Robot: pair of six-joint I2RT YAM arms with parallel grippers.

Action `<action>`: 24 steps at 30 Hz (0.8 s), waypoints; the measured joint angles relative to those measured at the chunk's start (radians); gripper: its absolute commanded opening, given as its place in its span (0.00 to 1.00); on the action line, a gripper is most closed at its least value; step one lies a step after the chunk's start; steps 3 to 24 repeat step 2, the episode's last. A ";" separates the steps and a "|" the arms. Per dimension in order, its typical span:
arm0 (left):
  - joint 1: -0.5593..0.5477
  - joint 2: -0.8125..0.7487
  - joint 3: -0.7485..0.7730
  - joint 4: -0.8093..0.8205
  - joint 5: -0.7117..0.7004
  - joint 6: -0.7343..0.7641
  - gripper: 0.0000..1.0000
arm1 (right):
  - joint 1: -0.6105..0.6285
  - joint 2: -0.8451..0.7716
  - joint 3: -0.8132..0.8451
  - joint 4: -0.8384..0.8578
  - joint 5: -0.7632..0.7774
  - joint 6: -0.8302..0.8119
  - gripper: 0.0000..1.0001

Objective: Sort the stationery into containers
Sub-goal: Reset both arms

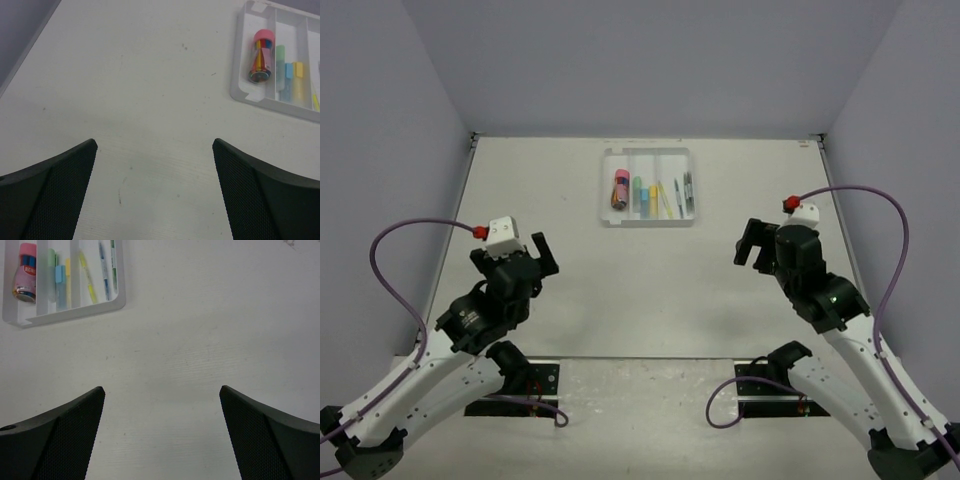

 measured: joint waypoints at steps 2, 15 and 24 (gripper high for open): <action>0.001 0.001 0.000 0.004 0.000 0.006 1.00 | 0.000 -0.009 0.000 0.000 0.001 0.001 0.99; 0.001 0.001 0.000 0.004 0.000 0.006 1.00 | 0.000 -0.009 0.000 0.000 0.001 0.001 0.99; 0.001 0.001 0.000 0.004 0.000 0.006 1.00 | 0.000 -0.009 0.000 0.000 0.001 0.001 0.99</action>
